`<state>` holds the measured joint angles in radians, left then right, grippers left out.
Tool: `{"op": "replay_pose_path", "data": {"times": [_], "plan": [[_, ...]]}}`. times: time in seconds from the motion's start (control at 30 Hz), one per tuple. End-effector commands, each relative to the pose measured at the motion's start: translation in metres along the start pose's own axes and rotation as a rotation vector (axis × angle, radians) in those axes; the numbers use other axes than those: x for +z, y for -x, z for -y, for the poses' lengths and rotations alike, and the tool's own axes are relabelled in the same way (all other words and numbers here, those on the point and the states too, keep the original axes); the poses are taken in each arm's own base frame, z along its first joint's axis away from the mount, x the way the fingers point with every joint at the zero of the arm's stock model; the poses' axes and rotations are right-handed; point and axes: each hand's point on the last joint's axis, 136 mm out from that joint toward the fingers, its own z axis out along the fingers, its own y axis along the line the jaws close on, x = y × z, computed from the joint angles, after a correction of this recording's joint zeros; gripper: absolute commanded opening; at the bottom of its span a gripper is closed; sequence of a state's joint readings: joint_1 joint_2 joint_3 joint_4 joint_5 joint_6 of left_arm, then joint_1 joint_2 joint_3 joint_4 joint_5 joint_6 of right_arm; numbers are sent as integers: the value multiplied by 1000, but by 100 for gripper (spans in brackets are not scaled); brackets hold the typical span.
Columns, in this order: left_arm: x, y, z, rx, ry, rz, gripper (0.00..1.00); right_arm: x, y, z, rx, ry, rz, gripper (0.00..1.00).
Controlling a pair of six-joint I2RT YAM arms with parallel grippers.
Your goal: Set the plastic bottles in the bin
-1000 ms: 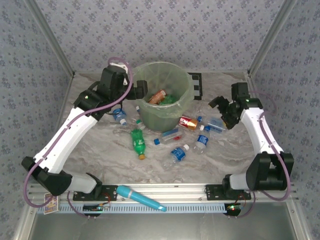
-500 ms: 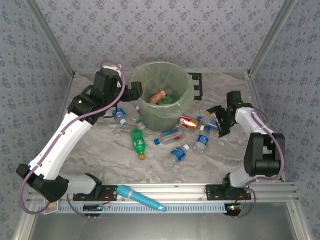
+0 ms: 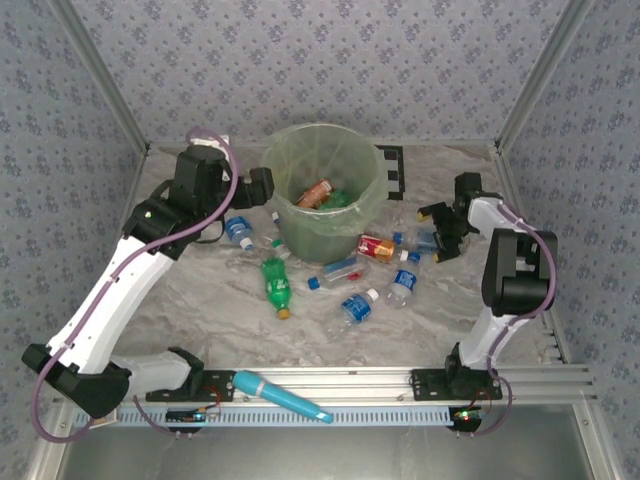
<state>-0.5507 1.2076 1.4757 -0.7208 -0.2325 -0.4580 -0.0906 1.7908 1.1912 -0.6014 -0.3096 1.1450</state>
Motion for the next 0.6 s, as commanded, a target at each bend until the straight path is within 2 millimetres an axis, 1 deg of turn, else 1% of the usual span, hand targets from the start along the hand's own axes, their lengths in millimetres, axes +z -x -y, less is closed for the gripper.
{"op": "replay_pose_path", "data": {"times": [0.0, 0.1, 0.2, 0.27, 0.33, 0.37, 0.4, 0.57], "plan": [[-10, 10, -10, -32, 23, 52, 100, 4, 17, -10, 16, -19, 15, 100], [-10, 8, -13, -39, 28, 53, 100, 9, 25, -17, 3, -32, 6, 98], [-11, 8, -17, -43, 40, 59, 100, 16, 29, -24, -26, -43, -14, 94], [-11, 8, -19, -47, 49, 61, 100, 22, 28, -23, -30, -67, -43, 93], [-12, 8, -20, -51, 50, 64, 100, 25, 26, -24, -33, -63, -61, 90], [-12, 8, -21, -52, 50, 66, 100, 26, 26, -25, -37, -54, -64, 85], [-13, 8, -22, -52, 52, 67, 100, 26, 26, -26, -43, -46, -60, 81], [-15, 6, -27, -60, 67, 68, 100, 16, 28, -27, -74, -44, -29, 72]]}}
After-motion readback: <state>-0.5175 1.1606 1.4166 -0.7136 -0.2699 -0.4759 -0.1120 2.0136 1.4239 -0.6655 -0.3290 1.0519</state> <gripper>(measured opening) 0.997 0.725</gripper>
